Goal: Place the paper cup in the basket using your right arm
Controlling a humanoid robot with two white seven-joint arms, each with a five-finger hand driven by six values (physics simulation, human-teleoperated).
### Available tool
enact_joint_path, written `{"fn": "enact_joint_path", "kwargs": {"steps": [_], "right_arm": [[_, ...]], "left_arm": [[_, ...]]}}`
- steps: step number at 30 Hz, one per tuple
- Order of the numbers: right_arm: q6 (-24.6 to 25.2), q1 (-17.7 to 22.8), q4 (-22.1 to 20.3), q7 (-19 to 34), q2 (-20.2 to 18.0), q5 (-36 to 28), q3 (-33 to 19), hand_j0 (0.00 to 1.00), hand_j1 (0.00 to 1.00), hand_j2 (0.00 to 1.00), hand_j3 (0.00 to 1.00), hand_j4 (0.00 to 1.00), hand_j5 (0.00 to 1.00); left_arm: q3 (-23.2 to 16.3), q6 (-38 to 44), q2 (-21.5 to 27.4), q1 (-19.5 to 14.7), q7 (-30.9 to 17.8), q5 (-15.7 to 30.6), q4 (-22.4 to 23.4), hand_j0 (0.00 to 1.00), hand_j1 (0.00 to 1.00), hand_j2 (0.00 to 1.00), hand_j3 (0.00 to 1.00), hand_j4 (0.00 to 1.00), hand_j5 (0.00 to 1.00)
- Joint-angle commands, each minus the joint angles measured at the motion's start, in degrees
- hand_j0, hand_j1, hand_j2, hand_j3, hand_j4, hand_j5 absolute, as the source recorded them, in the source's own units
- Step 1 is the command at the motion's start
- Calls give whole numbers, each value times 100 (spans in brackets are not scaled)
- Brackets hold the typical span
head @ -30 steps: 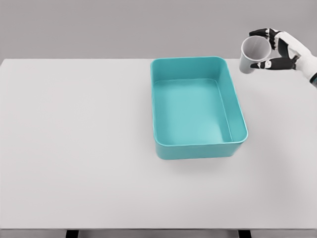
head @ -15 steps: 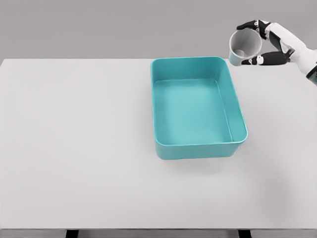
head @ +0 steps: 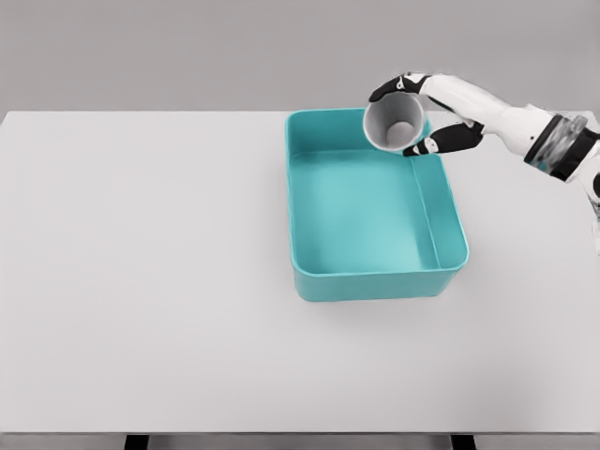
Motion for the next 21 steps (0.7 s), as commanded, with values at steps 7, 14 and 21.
{"fn": "enact_joint_path", "kwargs": {"steps": [7,14,21], "right_arm": [[77,18,-50,-4,66,1670,803,73,73,73,73,73,73],[305,18,-472,-4,181,2224,1067,100,100,100,100,100,100],[253,141,-991,-4,189,2189,435,100,100,100,100,100,100]], "left_arm": [[0,0,0,0,-1,-4,0,100,100,100,100,100,100],[0,0,0,0,-1,-4,0,100,100,100,100,100,100],[0,0,0,0,-1,-4,0,100,100,100,100,100,100]]}}
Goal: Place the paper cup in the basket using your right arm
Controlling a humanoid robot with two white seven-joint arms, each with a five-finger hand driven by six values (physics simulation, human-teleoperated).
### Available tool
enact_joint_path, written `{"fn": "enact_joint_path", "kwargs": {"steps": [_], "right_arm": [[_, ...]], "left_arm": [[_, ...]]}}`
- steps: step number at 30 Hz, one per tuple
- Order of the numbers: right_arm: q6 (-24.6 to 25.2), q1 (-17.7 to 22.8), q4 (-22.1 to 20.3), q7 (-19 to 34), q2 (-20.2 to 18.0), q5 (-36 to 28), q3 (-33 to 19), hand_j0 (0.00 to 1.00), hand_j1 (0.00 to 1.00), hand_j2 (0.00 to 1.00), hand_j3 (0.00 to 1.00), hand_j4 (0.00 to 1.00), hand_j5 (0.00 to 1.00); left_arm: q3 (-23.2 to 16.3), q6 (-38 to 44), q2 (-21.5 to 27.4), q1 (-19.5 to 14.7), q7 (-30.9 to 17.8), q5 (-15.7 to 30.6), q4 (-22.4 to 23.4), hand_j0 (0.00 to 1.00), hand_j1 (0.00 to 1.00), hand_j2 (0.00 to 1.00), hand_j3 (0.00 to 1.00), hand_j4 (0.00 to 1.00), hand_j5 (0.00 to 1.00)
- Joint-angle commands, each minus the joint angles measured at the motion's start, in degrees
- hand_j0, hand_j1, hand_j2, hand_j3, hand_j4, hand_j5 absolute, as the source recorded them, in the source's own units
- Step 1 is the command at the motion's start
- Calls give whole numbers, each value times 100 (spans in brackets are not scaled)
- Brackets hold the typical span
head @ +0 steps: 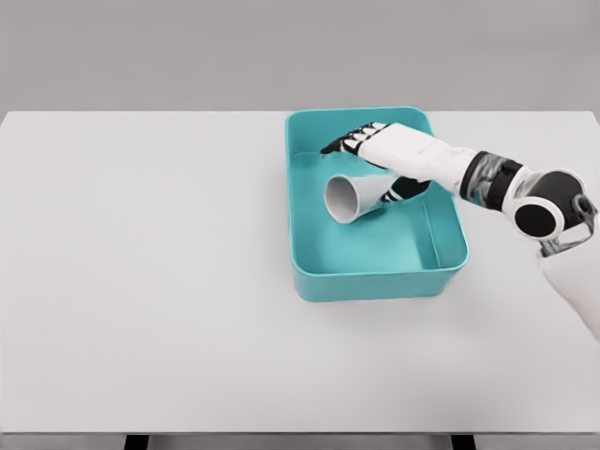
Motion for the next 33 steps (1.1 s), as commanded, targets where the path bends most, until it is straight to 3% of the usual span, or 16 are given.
{"fn": "enact_joint_path", "kwargs": {"steps": [1,3,6,8,10,12,15,18,33], "right_arm": [[-28,9,-161,-3,2,-26,-435,100,100,100,100,100,100],[-37,132,-179,-3,-7,-149,-795,100,100,100,100,100,100],[-185,430,-56,-3,-68,-2474,-1629,100,100,100,100,100,100],[-511,632,49,-3,-104,-3471,-2175,100,100,100,100,100,100],[-511,940,111,-3,-104,-3542,-2720,100,100,100,100,100,100],[-511,1256,444,-3,-104,-3419,-3019,100,100,100,100,100,100],[-485,1591,744,-3,-77,-2909,-3494,100,100,100,100,100,100],[-415,1635,797,-3,-16,-2557,-3503,100,100,100,100,100,100],[-397,1591,893,-3,213,-2549,-3485,100,100,100,100,100,100]], "left_arm": [[0,0,0,0,-1,5,0,100,100,100,100,100,100],[0,0,0,0,-1,-4,0,100,100,100,100,100,100],[0,0,0,0,-1,5,0,100,100,100,100,100,100],[0,0,0,0,-1,5,0,100,100,100,100,100,100],[0,0,0,0,-1,5,0,100,100,100,100,100,100],[0,0,0,0,-1,5,0,100,100,100,100,100,100],[0,0,0,0,-1,-3,0,100,100,100,100,100,100],[0,0,0,0,-1,5,0,100,100,100,100,100,100],[-9,-9,0,0,-1,-4,0,100,100,100,100,100,100]]}}
